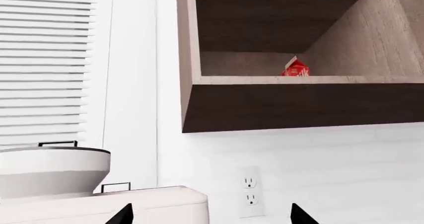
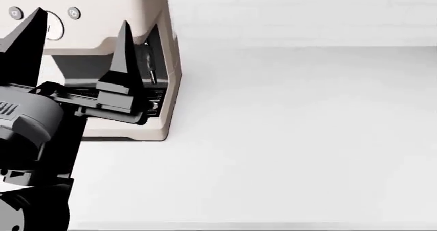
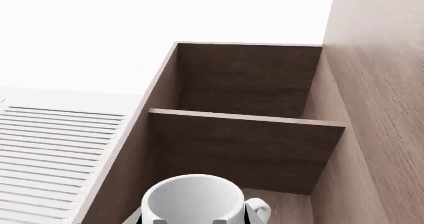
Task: Pick the mug from the cabinet, place it under the coffee machine dispenser, and press the start button.
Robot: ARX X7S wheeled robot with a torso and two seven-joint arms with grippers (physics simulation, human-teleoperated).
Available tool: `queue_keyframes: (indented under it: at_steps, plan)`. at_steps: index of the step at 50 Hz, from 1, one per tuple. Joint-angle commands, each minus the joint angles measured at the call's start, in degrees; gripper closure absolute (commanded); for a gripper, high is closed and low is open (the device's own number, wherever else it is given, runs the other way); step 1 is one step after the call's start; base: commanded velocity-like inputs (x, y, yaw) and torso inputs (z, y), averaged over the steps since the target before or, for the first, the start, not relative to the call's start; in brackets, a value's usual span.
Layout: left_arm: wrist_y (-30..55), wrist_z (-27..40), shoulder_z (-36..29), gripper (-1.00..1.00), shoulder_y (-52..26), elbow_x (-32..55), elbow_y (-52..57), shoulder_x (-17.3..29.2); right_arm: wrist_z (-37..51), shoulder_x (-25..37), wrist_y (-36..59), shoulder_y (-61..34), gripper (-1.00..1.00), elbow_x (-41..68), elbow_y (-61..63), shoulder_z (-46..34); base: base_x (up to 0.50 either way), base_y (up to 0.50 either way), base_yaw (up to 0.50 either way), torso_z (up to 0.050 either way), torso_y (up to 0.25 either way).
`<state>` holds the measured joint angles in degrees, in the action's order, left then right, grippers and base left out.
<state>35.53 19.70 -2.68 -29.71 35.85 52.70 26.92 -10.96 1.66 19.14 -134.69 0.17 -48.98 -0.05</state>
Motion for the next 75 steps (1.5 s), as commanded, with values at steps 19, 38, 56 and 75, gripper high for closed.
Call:
queue_keyframes:
  at_steps: [19,38,56,75]
  plan:
    - [-1.8,0.85,-0.01,-1.0,0.44,-0.65,-0.92,1.44,-6.06,2.95,10.65,-0.31,1.0,3.49,-3.67,0.42,-0.12,0.05,0.0,0.0,0.0]
    - [-2.53,1.24,0.3,-1.0,0.53,-1.88,-1.75,2.51,-4.77,6.1,55.65,21.46,1.0,10.5,45.95,6.64,0.0,0.0,0.0,0.0,0.0]
    - [-2.81,1.62,0.37,-1.0,-0.47,-2.56,-2.74,3.17,25.62,11.36,70.57,36.36,1.0,50.7,64.54,17.36,-0.21,0.0,0.0,0.0,0.0]
    - [-3.08,1.69,0.7,-1.0,-0.61,-3.78,-4.41,4.54,39.5,15.99,70.18,50.01,1.0,74.47,66.92,19.05,-0.21,0.0,0.0,0.0,0.0]
